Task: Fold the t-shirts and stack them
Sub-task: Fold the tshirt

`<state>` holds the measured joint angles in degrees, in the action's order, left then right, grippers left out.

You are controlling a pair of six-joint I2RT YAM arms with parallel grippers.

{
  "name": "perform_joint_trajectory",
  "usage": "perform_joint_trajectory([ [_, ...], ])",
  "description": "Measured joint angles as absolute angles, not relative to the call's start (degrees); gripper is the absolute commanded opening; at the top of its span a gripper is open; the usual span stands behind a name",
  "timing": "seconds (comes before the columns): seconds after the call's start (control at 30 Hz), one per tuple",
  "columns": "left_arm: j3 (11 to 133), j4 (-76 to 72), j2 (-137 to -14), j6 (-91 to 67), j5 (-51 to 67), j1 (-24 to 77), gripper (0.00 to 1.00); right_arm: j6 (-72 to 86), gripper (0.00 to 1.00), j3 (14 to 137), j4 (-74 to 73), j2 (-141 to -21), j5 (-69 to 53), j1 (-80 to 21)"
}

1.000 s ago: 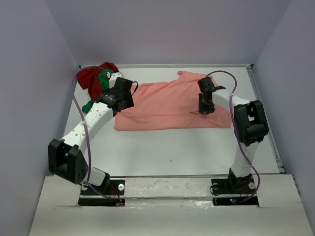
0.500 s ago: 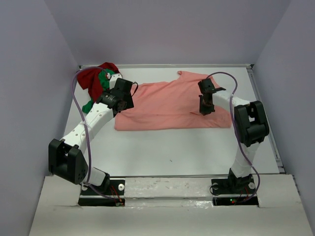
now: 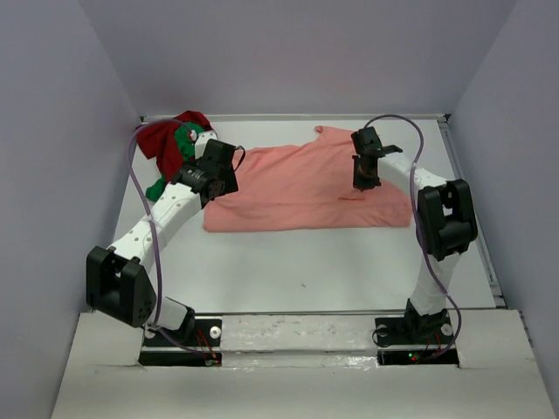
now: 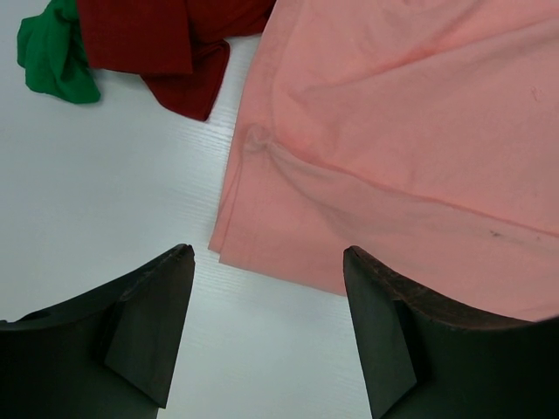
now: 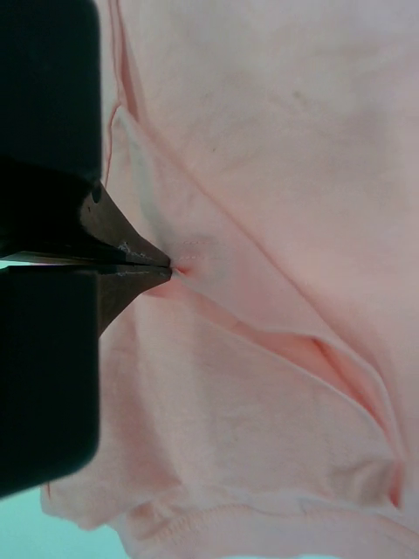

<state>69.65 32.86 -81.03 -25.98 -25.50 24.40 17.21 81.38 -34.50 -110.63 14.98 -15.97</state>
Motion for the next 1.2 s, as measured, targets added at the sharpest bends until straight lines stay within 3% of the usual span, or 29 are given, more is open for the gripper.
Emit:
perform_joint_trajectory([
  [0.27, 68.82, 32.38, -81.12, -25.98, -25.02, 24.45, 0.79, 14.9, 0.0, 91.66, -35.68, -111.96, 16.47, -16.25],
  [0.87, 67.94, 32.27, -82.11, -25.43, -24.56, 24.73, 0.79, 6.79, 0.0, 108.22, -38.52, -129.4, 8.36, -16.25],
  [0.9, 67.9, 32.27, -82.24, -25.36, -24.49, 24.71, 0.79, 6.26, 0.03, 109.1, -38.57, -129.56, 7.9, -16.25],
  [0.93, 67.9, 32.18, -82.41, -25.32, -24.43, 24.71, 0.79, 6.0, 0.2, 109.62, -38.57, -129.69, 7.62, -16.27],
  [1.03, 67.68, 31.7, -82.67, -25.28, -24.16, 24.75, 0.79, 5.08, 0.48, 111.44, -38.57, -130.02, 6.76, -16.25],
  [1.2, 66.43, 30.61, -82.91, -24.88, -24.14, 24.91, 0.79, 4.71, 0.75, 112.01, -38.33, -129.99, 6.81, -16.27],
])
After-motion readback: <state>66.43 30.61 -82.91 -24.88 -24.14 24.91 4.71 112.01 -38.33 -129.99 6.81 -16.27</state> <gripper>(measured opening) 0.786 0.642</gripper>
